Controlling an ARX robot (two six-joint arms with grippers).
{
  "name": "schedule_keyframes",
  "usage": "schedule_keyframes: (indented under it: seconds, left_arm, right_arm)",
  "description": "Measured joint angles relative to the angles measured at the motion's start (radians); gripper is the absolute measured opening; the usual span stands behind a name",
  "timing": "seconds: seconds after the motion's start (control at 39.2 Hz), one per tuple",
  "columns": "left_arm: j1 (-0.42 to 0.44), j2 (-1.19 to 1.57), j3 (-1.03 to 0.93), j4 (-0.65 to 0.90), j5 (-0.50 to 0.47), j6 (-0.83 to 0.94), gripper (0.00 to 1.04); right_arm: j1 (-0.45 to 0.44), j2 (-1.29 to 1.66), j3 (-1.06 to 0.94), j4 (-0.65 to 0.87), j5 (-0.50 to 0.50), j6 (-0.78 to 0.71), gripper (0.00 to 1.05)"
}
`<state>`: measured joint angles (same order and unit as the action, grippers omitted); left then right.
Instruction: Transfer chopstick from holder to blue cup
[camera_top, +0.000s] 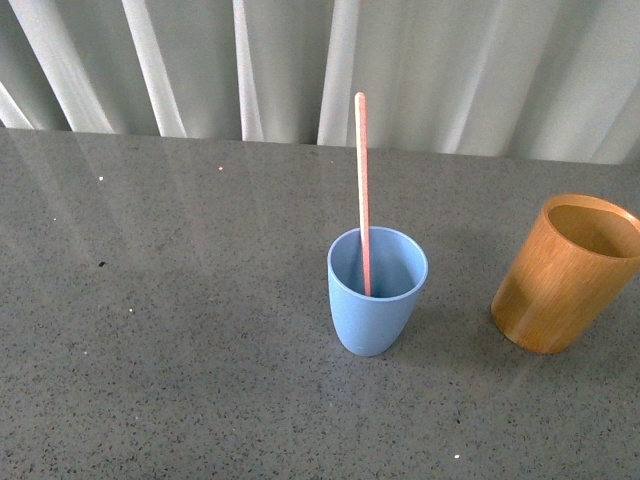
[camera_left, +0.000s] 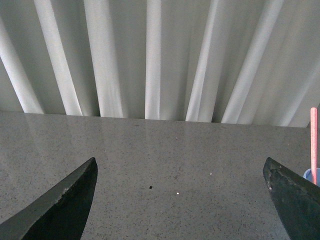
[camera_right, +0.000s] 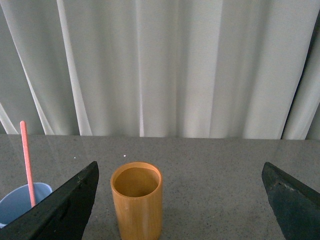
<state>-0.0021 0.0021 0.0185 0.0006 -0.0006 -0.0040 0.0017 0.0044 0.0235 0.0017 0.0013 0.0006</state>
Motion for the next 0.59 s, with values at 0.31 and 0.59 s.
schedule_keyframes:
  seconds: [0.31, 0.59]
  left_arm:
    - [0.0, 0.0, 0.0, 0.0, 0.0, 0.0, 0.98]
    - [0.0, 0.0, 0.0, 0.0, 0.0, 0.0, 0.98]
  right_arm:
    - [0.0, 0.0, 0.0, 0.0, 0.0, 0.0, 0.95]
    - [0.0, 0.0, 0.0, 0.0, 0.0, 0.0, 0.95]
